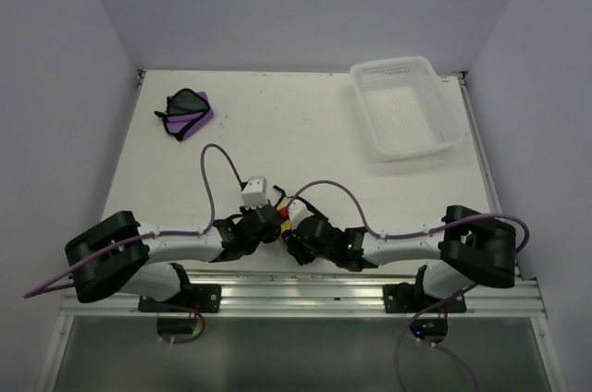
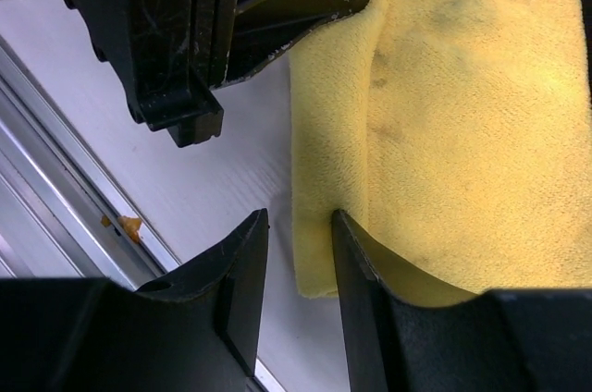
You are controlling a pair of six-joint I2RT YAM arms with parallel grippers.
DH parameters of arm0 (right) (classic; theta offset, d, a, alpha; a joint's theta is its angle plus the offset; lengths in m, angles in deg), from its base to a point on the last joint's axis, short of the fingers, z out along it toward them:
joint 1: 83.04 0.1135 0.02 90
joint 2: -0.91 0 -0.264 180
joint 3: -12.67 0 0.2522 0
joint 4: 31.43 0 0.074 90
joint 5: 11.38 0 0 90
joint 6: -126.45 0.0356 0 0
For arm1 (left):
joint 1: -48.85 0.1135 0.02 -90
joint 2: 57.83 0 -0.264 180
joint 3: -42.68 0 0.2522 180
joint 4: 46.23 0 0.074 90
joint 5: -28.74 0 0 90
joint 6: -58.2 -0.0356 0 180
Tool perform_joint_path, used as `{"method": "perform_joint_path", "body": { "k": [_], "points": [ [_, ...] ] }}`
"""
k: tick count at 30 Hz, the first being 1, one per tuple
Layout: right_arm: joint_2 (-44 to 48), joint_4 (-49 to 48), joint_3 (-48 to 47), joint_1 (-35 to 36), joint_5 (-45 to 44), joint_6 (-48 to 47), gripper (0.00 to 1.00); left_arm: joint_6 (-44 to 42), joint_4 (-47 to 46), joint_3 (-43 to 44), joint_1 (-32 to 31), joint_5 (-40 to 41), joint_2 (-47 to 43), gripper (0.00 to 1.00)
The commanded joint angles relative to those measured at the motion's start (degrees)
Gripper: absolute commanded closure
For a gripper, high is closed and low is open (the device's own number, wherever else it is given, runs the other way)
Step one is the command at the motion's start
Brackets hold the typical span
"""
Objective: Roll the towels
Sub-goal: Roll the towel
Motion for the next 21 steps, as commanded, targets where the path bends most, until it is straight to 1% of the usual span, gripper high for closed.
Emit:
{"method": "perform_joint_path", "body": {
  "k": [1, 3, 7, 17, 21],
  "points": [
    [-1.08, 2.78, 0.31, 1.38, -3.74, -2.34, 0.61, -0.98, 4.98, -1.84, 0.9, -2.27, -0.37, 1.0],
    [-0.82, 2.51, 1.27, 1.47, -4.62, -2.16, 0.6, -0.72, 1.93, -3.34, 1.95, -4.81, -1.16, 1.0],
    [-0.03, 2.33, 2.33, 1.64, -6.46, -2.08, 0.59, -0.72, -0.03, -5.89, 4.59, -7.81, -3.36, 1.0],
    [-1.17, 6.29, 0.14, 2.26, -9.45, -3.66, 0.58, -2.56, -4.33, -6.51, 6.97, -14.84, -4.85, 1.0],
    [-1.78, 8.13, -0.65, 2.61, -10.68, -4.7, 0.58, -2.74, -4.77, -6.69, 7.32, -15.63, -4.68, 1.0]
  ]
}}
